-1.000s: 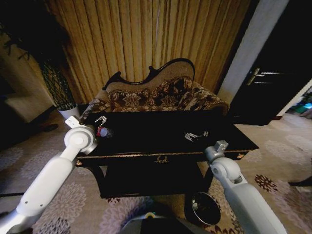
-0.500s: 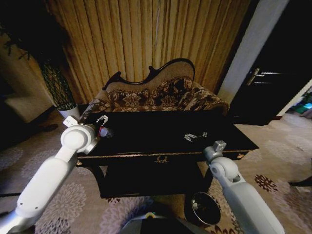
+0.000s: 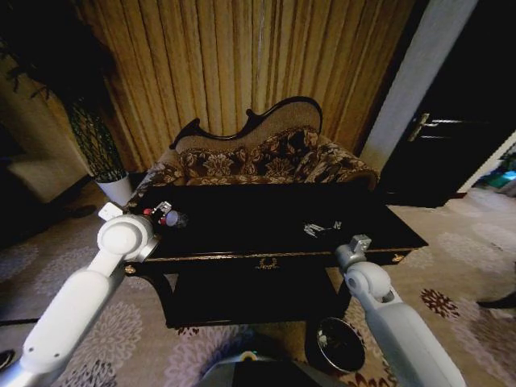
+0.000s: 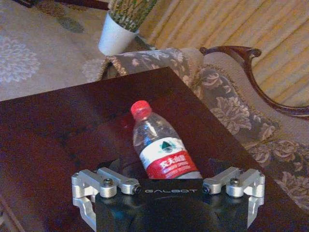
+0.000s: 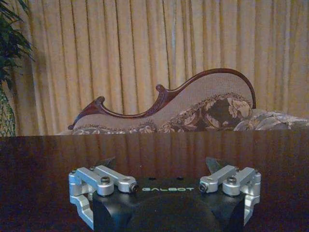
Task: Move to the front of the table and place the trash on the table into the trash bin.
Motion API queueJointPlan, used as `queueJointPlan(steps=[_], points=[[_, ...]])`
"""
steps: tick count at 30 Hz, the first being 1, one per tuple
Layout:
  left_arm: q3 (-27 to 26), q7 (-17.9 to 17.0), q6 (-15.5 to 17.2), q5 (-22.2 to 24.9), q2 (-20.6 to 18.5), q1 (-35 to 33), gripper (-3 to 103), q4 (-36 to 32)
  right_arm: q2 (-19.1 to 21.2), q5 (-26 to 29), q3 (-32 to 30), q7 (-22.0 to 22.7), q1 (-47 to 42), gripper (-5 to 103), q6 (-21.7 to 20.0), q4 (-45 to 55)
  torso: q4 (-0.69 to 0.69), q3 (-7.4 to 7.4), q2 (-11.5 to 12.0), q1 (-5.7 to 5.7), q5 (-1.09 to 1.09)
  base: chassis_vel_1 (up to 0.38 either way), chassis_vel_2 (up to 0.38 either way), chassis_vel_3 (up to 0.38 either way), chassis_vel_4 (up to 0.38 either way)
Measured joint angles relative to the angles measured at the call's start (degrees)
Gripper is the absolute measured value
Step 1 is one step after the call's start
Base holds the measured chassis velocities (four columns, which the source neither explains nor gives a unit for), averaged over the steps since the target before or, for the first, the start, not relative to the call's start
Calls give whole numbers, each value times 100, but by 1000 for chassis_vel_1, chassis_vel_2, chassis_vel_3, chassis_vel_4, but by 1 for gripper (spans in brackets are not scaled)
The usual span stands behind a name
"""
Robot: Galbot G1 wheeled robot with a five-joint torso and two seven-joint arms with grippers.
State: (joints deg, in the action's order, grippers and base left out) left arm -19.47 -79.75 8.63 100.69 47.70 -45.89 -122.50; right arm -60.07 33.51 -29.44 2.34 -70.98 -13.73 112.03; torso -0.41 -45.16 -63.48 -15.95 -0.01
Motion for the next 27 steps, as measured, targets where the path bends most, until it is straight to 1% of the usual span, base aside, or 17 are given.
queueJointPlan(steps=[2,6,8,10,15,27], points=[[-24,70,73,47,18,0,100,-1,2,-2,-2,-2,-1,100,34,-12,0,0,0,0,0,0,0,0,0],[-22,79,150,91,60,8,100,23,4,-13,-11,-21,-1,100,76,-40,0,0,0,0,0,0,0,0,0],[-21,60,188,100,76,20,100,54,5,-14,-15,-28,-1,100,81,-47,0,0,0,0,0,0,0,0,0],[-20,-1,311,129,99,37,100,139,4,-16,-24,-49,-10,100,87,-66,0,0,0,0,0,0,0,0,0],[-31,-11,406,126,145,92,100,307,2,-21,-27,-87,-19,100,94,-97,0,0,0,0,0,0,0,0,0],[-38,154,451,39,114,234,100,518,15,-46,37,-206,67,100,138,-214,1,0,0,0,0,0,0,0,0]])
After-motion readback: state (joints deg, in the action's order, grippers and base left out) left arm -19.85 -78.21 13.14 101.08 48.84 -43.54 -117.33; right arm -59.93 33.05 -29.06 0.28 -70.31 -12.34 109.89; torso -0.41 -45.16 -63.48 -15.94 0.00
